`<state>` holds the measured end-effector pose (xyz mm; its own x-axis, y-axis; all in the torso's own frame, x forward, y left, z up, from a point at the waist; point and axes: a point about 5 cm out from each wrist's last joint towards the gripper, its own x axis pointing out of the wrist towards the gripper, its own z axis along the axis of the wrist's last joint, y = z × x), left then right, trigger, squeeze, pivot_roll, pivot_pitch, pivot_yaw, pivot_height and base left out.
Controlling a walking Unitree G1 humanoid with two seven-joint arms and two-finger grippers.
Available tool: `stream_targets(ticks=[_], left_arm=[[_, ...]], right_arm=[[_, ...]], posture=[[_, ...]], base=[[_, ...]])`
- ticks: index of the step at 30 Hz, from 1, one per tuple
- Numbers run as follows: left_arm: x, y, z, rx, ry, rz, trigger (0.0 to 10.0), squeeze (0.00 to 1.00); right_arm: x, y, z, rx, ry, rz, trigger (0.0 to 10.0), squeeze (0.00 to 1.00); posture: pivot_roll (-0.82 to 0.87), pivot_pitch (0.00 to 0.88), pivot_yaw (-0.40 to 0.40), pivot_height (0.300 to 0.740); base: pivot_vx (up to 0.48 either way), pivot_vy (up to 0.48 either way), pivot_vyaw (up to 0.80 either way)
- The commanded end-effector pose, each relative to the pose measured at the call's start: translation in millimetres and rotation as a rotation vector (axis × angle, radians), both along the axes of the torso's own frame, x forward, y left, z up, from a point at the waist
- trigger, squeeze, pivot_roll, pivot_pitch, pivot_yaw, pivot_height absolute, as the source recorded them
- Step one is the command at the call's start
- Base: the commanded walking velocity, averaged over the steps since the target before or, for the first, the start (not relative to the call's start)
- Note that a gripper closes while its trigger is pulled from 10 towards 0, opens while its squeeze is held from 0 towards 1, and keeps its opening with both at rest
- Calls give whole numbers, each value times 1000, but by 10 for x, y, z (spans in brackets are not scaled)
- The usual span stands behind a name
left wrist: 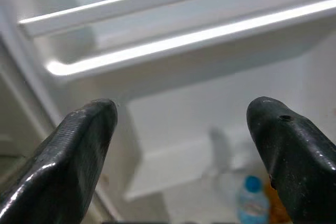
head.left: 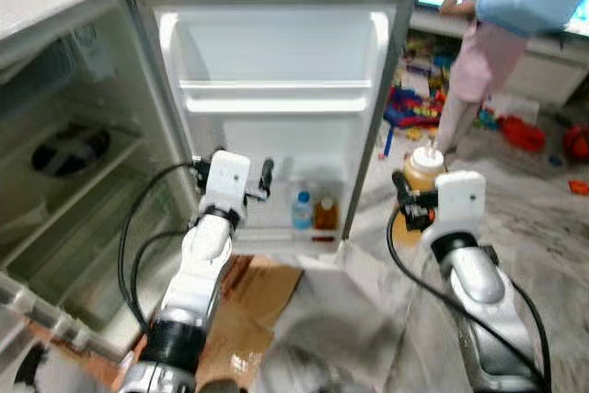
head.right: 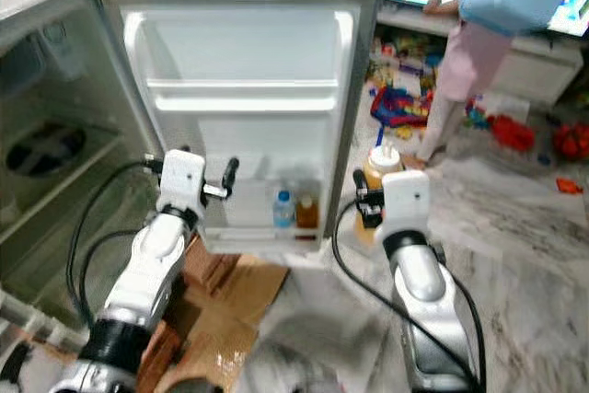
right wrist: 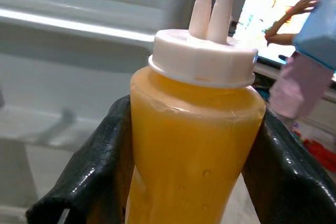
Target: Restocking fridge
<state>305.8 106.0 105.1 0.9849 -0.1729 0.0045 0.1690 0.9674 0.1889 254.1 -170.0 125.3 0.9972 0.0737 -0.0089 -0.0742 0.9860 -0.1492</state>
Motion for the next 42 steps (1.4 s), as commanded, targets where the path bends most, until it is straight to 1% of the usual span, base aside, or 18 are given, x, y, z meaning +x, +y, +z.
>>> stream_targets(ticks=[1, 4, 5, 7, 9, 11, 13, 15, 17, 24, 26, 27, 29, 31, 33, 35, 38, 42], left_arm=[[9, 61, -15, 24, 16, 31, 10000, 0], [8, 59, -30, 68, 19, 43, 10000, 0], [0, 53, -47, 56, 28, 41, 10000, 0], [-4, 51, -51, 61, 28, 39, 10000, 0], [-6, 48, -53, 51, 27, 38, 10000, 0], [2, 48, -60, 89, 29, 46, 10000, 0], [1, 47, -62, 64, 33, 50, 10000, 0], [0, 48, -61, 67, 33, 51, 10000, 0], [1, 54, -67, 78, 38, 60, 10000, 0], [-10, 120, -102, 65, 53, 93, 10000, 0], [-32, 179, -83, -25, 43, 115, 10000, 0], [-32, 179, -83, -25, 43, 115, 10000, 0], [-44, 213, -56, -88, 40, 127, 10000, 0], [-50, 220, -46, -99, 38, 126, 10000, 0], [-75, 266, -32, -118, 26, 148, 10000, 0], [-106, 369, -46, -164, 49, 232, 10000, 0], [-177, 430, 37, -158, 0, 225, 10000, 0], [-279, 483, 48, -170, -8, 227, 10000, 0]], right_arm=[[20, 53, 49, 17, -22, 22, 10000, 0], [23, 55, 47, 18, -21, 25, 10000, 0], [26, 58, 42, 20, -18, 28, 10000, 0], [28, 58, 39, 23, -16, 31, 10000, 0], [29, 63, 42, 19, -20, 34, 10000, 0], [29, 62, 39, 21, -18, 35, 10000, 0], [32, 69, 47, 12, -22, 40, 10000, 0], [32, 77, 54, -5, -26, 50, 10000, 0], [33, 77, 56, -3, -27, 51, 10000, 0], [40, 81, 52, 5, -24, 56, 10000, 0], [52, 90, 56, 5, -26, 59, 10000, 0], [52, 90, 56, 5, -26, 59, 10000, 0], [67, 97, 61, 5, -31, 61, 10000, 0], [72, 97, 63, 4, -32, 62, 10000, 0], [88, 102, 66, 10, -35, 72, 10000, 0], [112, 125, 89, 18, -45, 104, 10000, 0], [161, 165, 124, 13, -62, 120, 10000, 0], [231, 224, 163, 24, -77, 137, 10000, 0]], posture=[[-8, 18, -33, 740], [-8, 19, -34, 740], [-8, 20, -34, 740], [-8, 20, -34, 740], [-8, 20, -33, 740], [-9, 21, -36, 740], [-10, 21, -37, 740], [-11, 21, -37, 740], [-11, 22, -37, 740], [-7, 19, -37, 740], [-4, 17, -37, 740], [-4, 17, -37, 740], [2, 15, -38, 740], [3, 15, -39, 740], [13, 10, -47, 740], [22, 9, -53, 740], [45, 12, -59, 740], [71, 22, -63, 740]], base=[[0, -458, 0], [0, -472, 0], [0, -480, 0], [0, -480, 0], [0, 0, 0], [0, 0, 0], [0, 0, 0], [0, -480, 0], [0, -480, 0], [0, -480, 0], [0, -480, 0], [0, -480, 0], [0, 0, 0], [0, 0, 0], [0, 0, 0], [0, 0, 634], [0, 0, 800], [0, 0, 800]])
